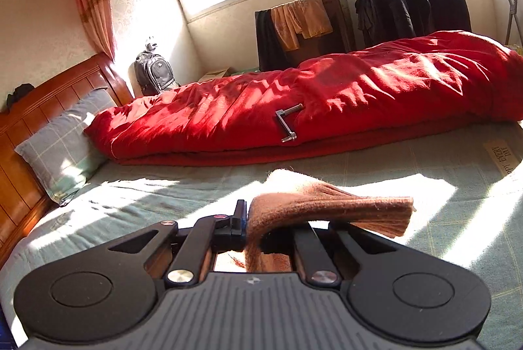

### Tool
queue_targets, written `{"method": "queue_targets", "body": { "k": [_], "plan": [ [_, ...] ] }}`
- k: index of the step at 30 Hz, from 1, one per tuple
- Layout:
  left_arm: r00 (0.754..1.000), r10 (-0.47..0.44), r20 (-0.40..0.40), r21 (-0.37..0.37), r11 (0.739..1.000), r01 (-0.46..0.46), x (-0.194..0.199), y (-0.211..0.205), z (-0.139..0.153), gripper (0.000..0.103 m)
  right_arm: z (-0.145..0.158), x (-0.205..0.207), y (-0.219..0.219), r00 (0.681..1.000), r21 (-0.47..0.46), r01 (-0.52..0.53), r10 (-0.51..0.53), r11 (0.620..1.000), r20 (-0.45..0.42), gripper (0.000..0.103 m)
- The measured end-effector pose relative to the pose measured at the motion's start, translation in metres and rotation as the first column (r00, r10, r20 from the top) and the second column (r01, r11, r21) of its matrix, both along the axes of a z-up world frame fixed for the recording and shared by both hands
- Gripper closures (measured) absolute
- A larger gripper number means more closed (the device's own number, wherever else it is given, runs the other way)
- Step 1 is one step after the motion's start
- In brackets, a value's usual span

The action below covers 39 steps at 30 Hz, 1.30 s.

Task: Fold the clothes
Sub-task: 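Carry the sleeve with the right gripper across the sweater body toward the collar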

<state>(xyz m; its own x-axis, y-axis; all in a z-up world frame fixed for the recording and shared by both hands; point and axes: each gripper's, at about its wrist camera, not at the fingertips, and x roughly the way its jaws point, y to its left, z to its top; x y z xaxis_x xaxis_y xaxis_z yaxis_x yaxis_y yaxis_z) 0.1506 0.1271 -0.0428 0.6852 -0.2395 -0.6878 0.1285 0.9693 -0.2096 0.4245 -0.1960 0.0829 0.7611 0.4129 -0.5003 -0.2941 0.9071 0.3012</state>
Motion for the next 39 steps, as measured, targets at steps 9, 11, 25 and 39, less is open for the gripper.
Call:
{"method": "queue_targets", "body": {
  "k": [9, 11, 25, 39],
  "plan": [
    [1.000, 0.029, -0.007, -0.005, 1.000, -0.029, -0.005, 0.009, -0.002, 0.014, -0.026, 0.002, 0.070, 0.991, -0.140, -0.133, 0.130, 0.981, -0.027, 0.095],
    [0.999, 0.034, -0.010, -0.004, 0.999, -0.034, -0.007, 0.010, -0.002, 0.014, -0.036, 0.001, 0.087, 0.988, -0.205, -0.157, 0.154, 0.966, -0.031, 0.095],
    [0.998, 0.060, -0.032, 0.008, 0.998, -0.060, -0.013, 0.018, -0.006, 0.014, -0.103, -0.001, 0.166, 0.969, -0.470, -0.245, 0.232, 0.848, -0.086, 0.095],
    [0.995, 0.091, -0.047, 0.015, 0.996, -0.090, -0.017, 0.023, -0.009, 0.014, -0.146, -0.003, 0.198, 0.958, -0.530, -0.286, 0.254, 0.798, -0.134, 0.073]
  ]
}}
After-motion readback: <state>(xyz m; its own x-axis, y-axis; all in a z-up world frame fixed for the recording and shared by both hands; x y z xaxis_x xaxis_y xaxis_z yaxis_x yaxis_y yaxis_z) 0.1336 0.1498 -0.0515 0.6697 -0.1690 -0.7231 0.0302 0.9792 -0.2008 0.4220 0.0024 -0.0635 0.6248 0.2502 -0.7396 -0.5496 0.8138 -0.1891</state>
